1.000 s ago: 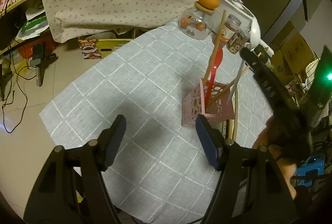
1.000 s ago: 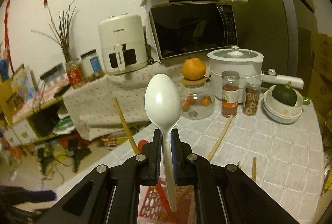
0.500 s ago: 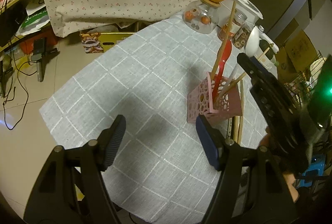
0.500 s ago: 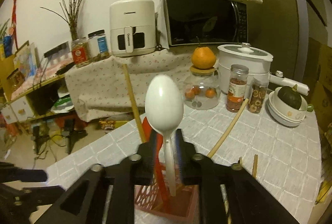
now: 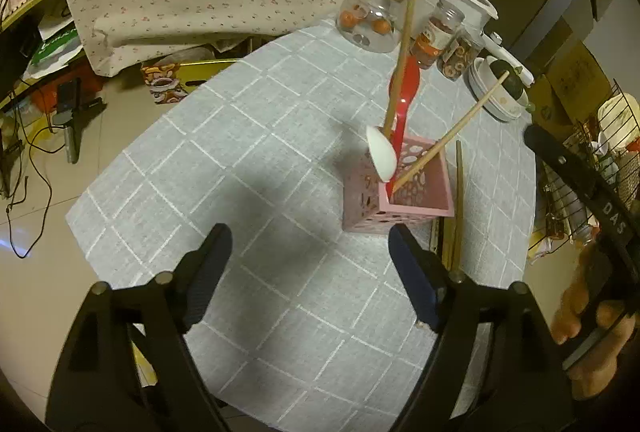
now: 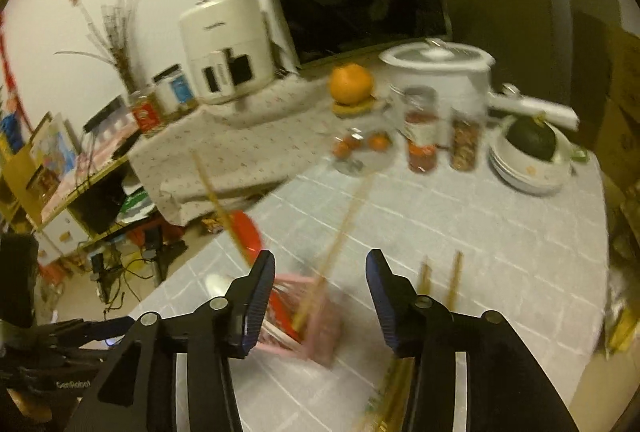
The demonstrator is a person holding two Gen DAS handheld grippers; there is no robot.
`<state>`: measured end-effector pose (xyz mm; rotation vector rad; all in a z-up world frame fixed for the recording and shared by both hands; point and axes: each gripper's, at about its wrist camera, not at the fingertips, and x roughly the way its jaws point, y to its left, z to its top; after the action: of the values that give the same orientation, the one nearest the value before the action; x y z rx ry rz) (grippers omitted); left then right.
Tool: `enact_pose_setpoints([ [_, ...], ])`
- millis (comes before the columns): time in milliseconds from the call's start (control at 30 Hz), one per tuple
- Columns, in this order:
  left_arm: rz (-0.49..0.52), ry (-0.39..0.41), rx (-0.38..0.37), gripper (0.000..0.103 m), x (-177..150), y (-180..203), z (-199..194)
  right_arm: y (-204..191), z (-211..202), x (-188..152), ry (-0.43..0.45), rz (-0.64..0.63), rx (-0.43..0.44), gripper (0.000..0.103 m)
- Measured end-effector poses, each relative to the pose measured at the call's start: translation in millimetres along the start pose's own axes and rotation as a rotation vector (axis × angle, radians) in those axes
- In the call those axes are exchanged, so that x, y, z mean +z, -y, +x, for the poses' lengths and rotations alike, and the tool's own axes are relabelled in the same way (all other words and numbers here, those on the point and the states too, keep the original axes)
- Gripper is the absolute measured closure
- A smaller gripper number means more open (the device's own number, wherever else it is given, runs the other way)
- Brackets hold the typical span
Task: Organize utensils
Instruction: 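Open both grippers to drop the spoons into the pink holder, then grasp another wooden chopstick from the pile with the right gripper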
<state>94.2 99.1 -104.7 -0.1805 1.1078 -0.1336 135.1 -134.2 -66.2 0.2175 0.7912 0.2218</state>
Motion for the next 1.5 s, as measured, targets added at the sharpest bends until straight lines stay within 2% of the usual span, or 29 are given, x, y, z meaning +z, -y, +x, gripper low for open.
enact_pose_setpoints([
  [200, 0.01, -0.011, 0.005, 0.021, 0, 9, 6, 41, 3, -2, -0.103, 0.071, -0.062, 0.045],
  [367, 0.021, -0.012, 0.012, 0.021, -1, 16, 11, 66, 27, -12, -0.257, 0.095, -0.139, 0.045],
  [533, 0.049, -0.033, 0.008, 0.021, -7, 23, 22, 92, 55, -21, -0.366, 0.149, -0.162, 0.045],
  [633, 0.062, -0.05, 0.009, 0.021, -8, 25, 27, 108, 74, -26, -0.426, 0.164, -0.184, 0.05],
  [700, 0.065, -0.061, 0.008, 0.021, -10, 27, 29, 115, 84, -29, -0.461, 0.184, -0.192, 0.066],
  [767, 0.064, -0.065, 0.004, 0.021, -10, 29, 30, 122, 97, -33, -0.501, 0.198, -0.195, 0.069],
  [867, 0.065, -0.065, -0.004, 0.021, -9, 30, 30, 127, 111, -35, -0.52, 0.21, -0.185, 0.074],
  [1100, 0.091, -0.053, 0.004, 0.021, -9, 33, 28, 128, 136, -35, -0.534, 0.239, -0.186, 0.077],
  [1167, 0.098, -0.05, 0.007, 0.021, -8, 34, 27, 127, 144, -38, -0.544, 0.244, -0.196, 0.082],
  [1233, 0.102, -0.045, 0.011, 0.021, -8, 33, 27, 124, 146, -37, -0.537, 0.224, -0.22, 0.084],
  [1300, 0.104, -0.045, 0.009, 0.021, -8, 34, 27, 122, 147, -37, -0.543, 0.207, -0.247, 0.092],
  [1500, 0.116, -0.042, -0.002, 0.021, -9, 42, 25, 130, 127, -42, -0.553, 0.215, -0.189, 0.094],
])
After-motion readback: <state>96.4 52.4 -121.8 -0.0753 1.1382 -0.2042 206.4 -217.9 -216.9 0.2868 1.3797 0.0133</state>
